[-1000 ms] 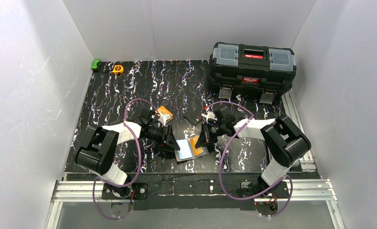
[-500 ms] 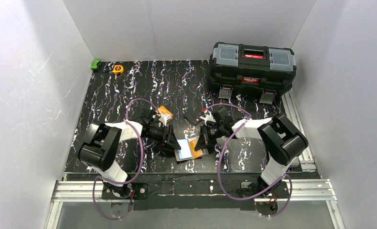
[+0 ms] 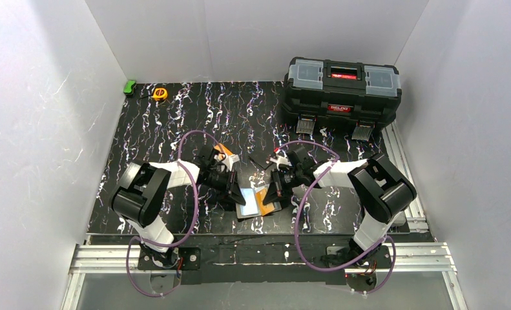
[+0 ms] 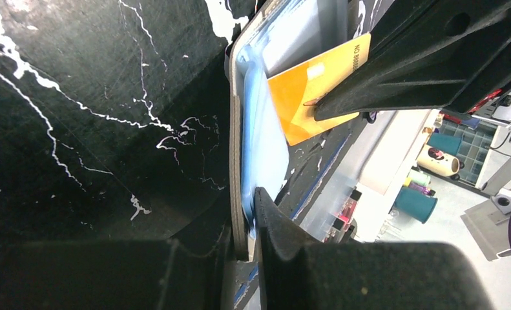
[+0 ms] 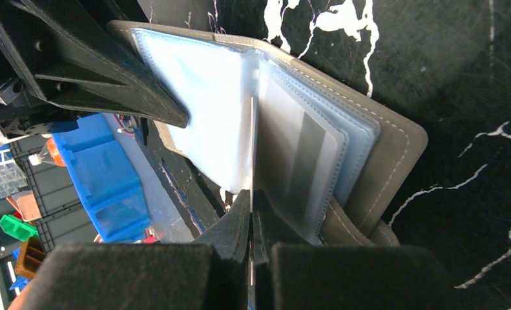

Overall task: Put the credit cards into the card holder
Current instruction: Insert the credit card into the card holder.

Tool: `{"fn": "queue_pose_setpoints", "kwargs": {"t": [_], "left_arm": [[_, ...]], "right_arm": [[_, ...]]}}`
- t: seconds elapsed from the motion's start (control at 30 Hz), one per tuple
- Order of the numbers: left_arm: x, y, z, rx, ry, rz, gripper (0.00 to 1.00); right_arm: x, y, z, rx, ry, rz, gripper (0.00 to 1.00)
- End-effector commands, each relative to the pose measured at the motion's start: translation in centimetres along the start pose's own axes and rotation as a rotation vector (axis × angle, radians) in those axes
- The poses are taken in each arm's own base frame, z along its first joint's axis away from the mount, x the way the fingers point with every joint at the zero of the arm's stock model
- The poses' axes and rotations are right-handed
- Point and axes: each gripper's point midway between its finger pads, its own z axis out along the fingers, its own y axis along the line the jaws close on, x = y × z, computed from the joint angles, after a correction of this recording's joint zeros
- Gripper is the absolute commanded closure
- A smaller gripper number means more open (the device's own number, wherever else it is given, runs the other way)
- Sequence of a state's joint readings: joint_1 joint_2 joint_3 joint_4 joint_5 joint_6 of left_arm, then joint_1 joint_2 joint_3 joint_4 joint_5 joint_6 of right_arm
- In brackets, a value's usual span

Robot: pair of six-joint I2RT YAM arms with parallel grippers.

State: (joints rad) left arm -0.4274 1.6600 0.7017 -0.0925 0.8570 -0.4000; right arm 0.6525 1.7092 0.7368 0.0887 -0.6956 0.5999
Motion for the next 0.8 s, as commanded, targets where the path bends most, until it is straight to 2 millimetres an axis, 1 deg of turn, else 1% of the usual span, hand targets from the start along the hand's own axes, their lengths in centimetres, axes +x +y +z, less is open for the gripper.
{"fn": "queue_pose_setpoints", "kwargs": {"t": [0.0,0.07,0.1,0.17,0.23,0.3,0.37,0.47,0.53,0.67,0.7,0.77], "left_arm": [[-0.4,-1.1,-0.6,0.016,0.006,0.042,0.93],[-0.9,-2.9,-1.1,0.078,0.012,0.072,0.95],[-1.1,-3.9,-1.4,0.117,0.016,0.09,0.96],[-1.7,-6.4,-2.5,0.186,0.023,0.139,0.96],[-2.4,-9.2,-3.8,0.266,0.029,0.209,0.96],[-3.4,-12.5,-5.6,0.348,0.021,0.302,0.97],[-3.6,-15.4,-7.4,0.42,0.032,0.365,0.97],[-4.1,-19.2,-10.0,0.5,0.024,0.474,0.97],[-3.9,-21.4,-11.7,0.547,0.026,0.537,0.97],[-2.9,-25.1,-15.1,0.586,0.004,0.697,0.95],[-2.5,-25.6,-15.7,0.591,0.006,0.715,0.94],[-1.6,-26.1,-16.5,0.579,0.009,0.743,0.93]], "right_arm": [[-1.5,0.5,-0.7,-0.031,-0.045,-0.018,0.99],[-2.3,0.8,-1.8,-0.052,-0.087,-0.011,0.99],[-2.8,1.2,-2.5,-0.071,-0.111,-0.015,0.99],[-3.7,2.6,-3.8,-0.115,-0.157,-0.047,0.99],[-4.5,4.7,-5.3,-0.157,-0.211,-0.115,0.99],[-5.1,7.0,-6.9,-0.198,-0.268,-0.19,0.99],[-5.7,9.6,-9.0,-0.232,-0.356,-0.293,0.99],[-5.8,12.4,-11.9,-0.265,-0.488,-0.413,0.99],[-5.9,13.6,-13.6,-0.255,-0.559,-0.463,0.99],[-6.2,15.7,-16.6,-0.226,-0.669,-0.546,0.99],[-6.3,16.0,-17.3,-0.211,-0.699,-0.558,0.99],[-6.6,16.4,-18.6,-0.185,-0.763,-0.575,0.99]]}}
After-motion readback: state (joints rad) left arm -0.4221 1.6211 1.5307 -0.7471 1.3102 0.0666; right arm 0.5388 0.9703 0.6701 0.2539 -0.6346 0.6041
